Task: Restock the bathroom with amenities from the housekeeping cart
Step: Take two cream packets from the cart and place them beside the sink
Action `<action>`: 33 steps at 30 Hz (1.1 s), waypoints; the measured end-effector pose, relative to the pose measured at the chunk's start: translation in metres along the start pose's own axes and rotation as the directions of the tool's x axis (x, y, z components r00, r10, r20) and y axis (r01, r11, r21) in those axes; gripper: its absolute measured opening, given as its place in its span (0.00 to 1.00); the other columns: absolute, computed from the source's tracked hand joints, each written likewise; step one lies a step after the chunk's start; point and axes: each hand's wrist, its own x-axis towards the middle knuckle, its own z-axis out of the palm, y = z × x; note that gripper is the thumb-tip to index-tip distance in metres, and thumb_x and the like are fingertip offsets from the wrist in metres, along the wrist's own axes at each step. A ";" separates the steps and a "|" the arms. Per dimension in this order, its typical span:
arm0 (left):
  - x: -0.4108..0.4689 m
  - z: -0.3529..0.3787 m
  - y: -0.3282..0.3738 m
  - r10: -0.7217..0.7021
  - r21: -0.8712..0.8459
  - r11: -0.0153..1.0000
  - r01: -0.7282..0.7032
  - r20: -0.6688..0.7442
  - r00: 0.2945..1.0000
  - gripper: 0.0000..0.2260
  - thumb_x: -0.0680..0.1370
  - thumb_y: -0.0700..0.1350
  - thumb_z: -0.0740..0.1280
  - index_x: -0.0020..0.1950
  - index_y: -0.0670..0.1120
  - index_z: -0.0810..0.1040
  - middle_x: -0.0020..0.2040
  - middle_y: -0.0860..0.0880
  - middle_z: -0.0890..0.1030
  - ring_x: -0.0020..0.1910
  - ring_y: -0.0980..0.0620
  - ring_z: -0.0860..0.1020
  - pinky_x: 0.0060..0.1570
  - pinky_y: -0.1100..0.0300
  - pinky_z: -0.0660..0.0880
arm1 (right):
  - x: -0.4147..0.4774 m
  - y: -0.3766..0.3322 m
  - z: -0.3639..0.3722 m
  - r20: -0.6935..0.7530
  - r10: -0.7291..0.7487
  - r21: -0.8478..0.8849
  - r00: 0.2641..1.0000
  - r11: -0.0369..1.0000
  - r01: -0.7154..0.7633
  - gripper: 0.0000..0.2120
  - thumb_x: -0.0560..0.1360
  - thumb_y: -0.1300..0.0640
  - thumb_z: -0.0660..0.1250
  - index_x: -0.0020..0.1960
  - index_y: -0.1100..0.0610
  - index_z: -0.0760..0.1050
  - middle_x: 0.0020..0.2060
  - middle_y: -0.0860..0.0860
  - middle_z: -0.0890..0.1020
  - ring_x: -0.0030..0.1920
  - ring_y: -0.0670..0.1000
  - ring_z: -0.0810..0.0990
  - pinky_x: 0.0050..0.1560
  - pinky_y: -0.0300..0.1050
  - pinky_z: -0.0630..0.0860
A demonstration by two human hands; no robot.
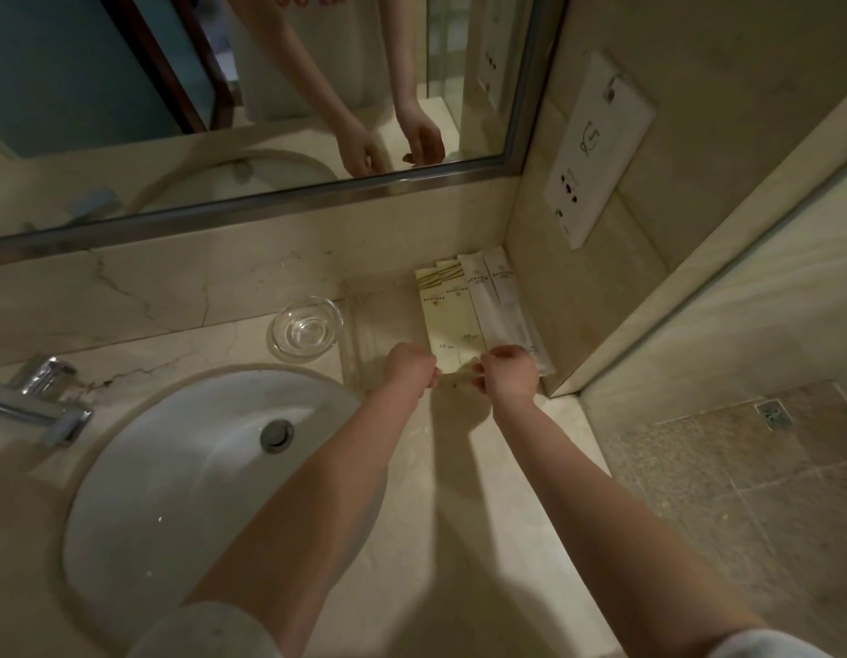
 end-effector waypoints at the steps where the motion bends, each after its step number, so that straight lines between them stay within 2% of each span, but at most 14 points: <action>1: -0.002 -0.001 0.000 0.014 -0.010 1.000 -0.014 -0.002 1.000 0.06 0.76 0.34 0.56 0.47 0.41 0.71 0.32 0.47 0.74 0.26 0.53 0.69 0.23 0.63 0.59 | -0.001 0.000 -0.001 0.005 -0.004 0.000 1.000 1.000 0.004 0.08 0.72 0.63 0.61 0.49 0.57 0.75 0.40 0.57 0.83 0.27 0.52 0.77 0.48 0.57 0.81; 3: -0.007 -0.004 0.000 0.038 -0.029 0.999 -0.038 0.000 0.999 0.06 0.77 0.35 0.57 0.49 0.42 0.71 0.33 0.48 0.74 0.26 0.53 0.70 0.23 0.64 0.60 | -0.004 0.000 -0.003 0.021 -0.023 0.006 1.000 1.000 0.023 0.08 0.71 0.63 0.61 0.49 0.57 0.75 0.35 0.55 0.81 0.28 0.53 0.77 0.47 0.55 0.80; 6: -0.017 -0.010 0.003 0.096 -0.094 0.991 -0.095 0.012 0.995 0.05 0.77 0.36 0.58 0.51 0.42 0.71 0.34 0.49 0.75 0.28 0.54 0.70 0.20 0.67 0.62 | -0.014 -0.005 -0.009 0.074 -0.067 0.053 0.995 0.997 0.063 0.05 0.72 0.63 0.61 0.47 0.57 0.74 0.37 0.56 0.80 0.27 0.52 0.76 0.37 0.48 0.76; 9: -0.028 -0.021 0.007 0.160 -0.175 0.972 -0.160 -0.013 0.987 0.04 0.77 0.37 0.60 0.48 0.44 0.73 0.36 0.50 0.75 0.31 0.55 0.72 0.20 0.70 0.64 | -0.030 -0.014 -0.014 0.227 -0.102 0.106 0.968 0.991 0.079 0.03 0.75 0.61 0.62 0.45 0.58 0.74 0.34 0.53 0.78 0.28 0.50 0.74 0.31 0.40 0.71; 12: -0.039 -0.037 0.006 0.205 -0.235 0.949 -0.211 -0.048 0.978 0.07 0.77 0.38 0.60 0.40 0.47 0.72 0.37 0.50 0.76 0.34 0.55 0.73 0.26 0.67 0.66 | -0.045 -0.024 -0.016 0.375 -0.139 0.121 0.917 0.988 0.100 0.04 0.76 0.59 0.63 0.43 0.56 0.73 0.34 0.52 0.78 0.30 0.50 0.74 0.31 0.39 0.69; 15: -0.050 -0.054 0.003 0.232 -0.295 0.923 -0.247 -0.085 0.969 0.08 0.77 0.39 0.60 0.39 0.48 0.71 0.36 0.50 0.76 0.34 0.55 0.73 0.29 0.64 0.63 | -0.058 -0.030 -0.019 0.447 -0.161 0.122 0.880 0.985 0.119 0.04 0.76 0.57 0.63 0.47 0.57 0.74 0.34 0.51 0.78 0.31 0.50 0.75 0.33 0.40 0.69; 20: -0.068 -0.074 -0.003 0.242 -0.393 0.877 -0.276 -0.134 0.961 0.08 0.77 0.39 0.62 0.40 0.49 0.72 0.35 0.49 0.76 0.32 0.55 0.73 0.30 0.63 0.63 | -0.076 -0.035 -0.026 0.474 -0.182 0.132 0.862 0.982 0.135 0.05 0.77 0.57 0.62 0.50 0.58 0.73 0.34 0.51 0.78 0.30 0.49 0.74 0.35 0.40 0.69; 25: -0.085 -0.082 -0.010 0.243 -0.407 0.869 -0.282 -0.147 0.959 0.07 0.77 0.38 0.62 0.40 0.48 0.73 0.35 0.49 0.76 0.31 0.55 0.72 0.29 0.64 0.62 | -0.090 -0.034 -0.032 0.486 -0.188 0.139 0.853 0.981 0.137 0.06 0.77 0.57 0.62 0.52 0.58 0.74 0.34 0.51 0.78 0.31 0.49 0.74 0.35 0.41 0.69; 29: -0.098 -0.085 -0.012 0.247 -0.377 0.885 -0.273 -0.117 0.962 0.08 0.77 0.39 0.62 0.39 0.48 0.72 0.35 0.50 0.76 0.31 0.55 0.72 0.30 0.64 0.63 | -0.100 -0.033 -0.038 0.471 -0.197 0.142 0.860 0.979 0.146 0.08 0.77 0.56 0.63 0.53 0.59 0.74 0.35 0.51 0.78 0.32 0.50 0.75 0.37 0.41 0.70; 33: -0.106 -0.088 -0.014 0.284 -0.332 0.902 -0.277 -0.028 0.958 0.08 0.77 0.39 0.61 0.39 0.49 0.72 0.36 0.50 0.77 0.32 0.56 0.73 0.32 0.63 0.64 | -0.114 -0.029 -0.042 0.424 -0.197 0.169 0.884 0.976 0.137 0.08 0.76 0.56 0.63 0.52 0.59 0.74 0.35 0.51 0.78 0.32 0.50 0.75 0.37 0.41 0.70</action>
